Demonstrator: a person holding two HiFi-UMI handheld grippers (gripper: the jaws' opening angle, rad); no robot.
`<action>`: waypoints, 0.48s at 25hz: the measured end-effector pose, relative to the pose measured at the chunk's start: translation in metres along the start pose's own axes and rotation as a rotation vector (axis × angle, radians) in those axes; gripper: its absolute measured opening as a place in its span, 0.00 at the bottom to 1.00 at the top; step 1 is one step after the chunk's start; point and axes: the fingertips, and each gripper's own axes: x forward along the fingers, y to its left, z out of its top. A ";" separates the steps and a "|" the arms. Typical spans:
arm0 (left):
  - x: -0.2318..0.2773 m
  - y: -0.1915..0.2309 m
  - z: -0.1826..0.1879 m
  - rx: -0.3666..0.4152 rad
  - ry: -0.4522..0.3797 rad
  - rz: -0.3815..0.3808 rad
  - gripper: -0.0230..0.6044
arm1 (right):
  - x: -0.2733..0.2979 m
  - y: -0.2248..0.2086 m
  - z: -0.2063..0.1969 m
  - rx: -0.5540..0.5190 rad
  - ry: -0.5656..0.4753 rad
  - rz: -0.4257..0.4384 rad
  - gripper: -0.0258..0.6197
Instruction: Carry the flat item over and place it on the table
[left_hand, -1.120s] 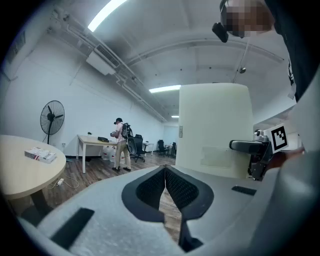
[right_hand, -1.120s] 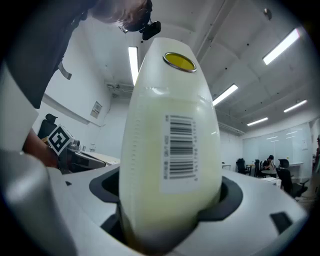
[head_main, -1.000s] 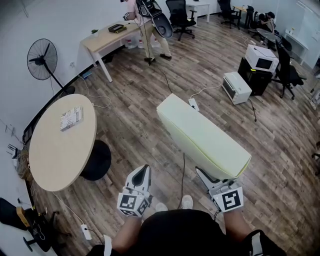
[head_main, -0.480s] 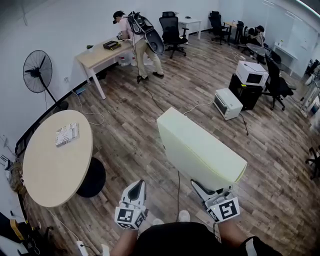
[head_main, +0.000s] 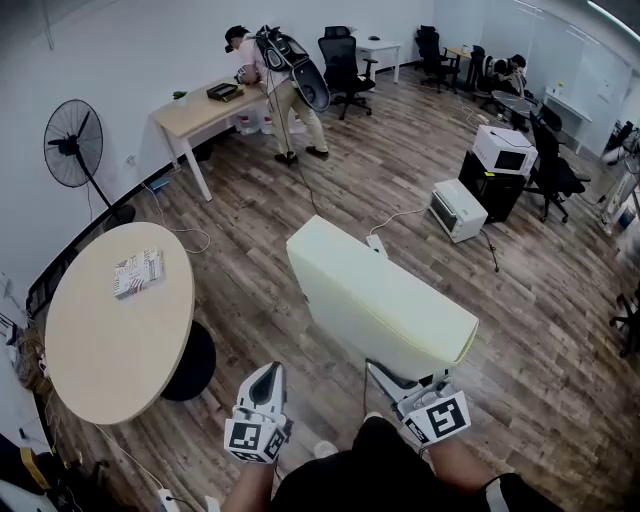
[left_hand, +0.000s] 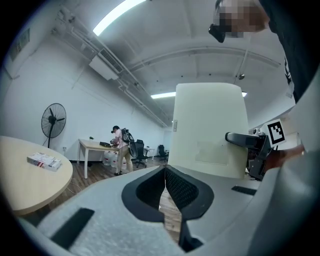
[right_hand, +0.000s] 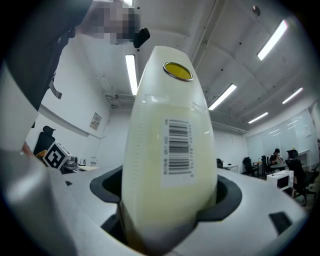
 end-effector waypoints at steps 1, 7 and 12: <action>-0.003 0.009 -0.002 -0.007 0.003 0.017 0.05 | 0.008 0.003 0.000 0.001 -0.003 0.011 0.68; 0.002 0.054 -0.016 -0.034 0.039 0.118 0.05 | 0.064 0.006 -0.011 0.020 -0.009 0.095 0.68; 0.025 0.095 -0.004 -0.011 0.032 0.209 0.05 | 0.126 -0.002 -0.017 0.022 -0.036 0.182 0.68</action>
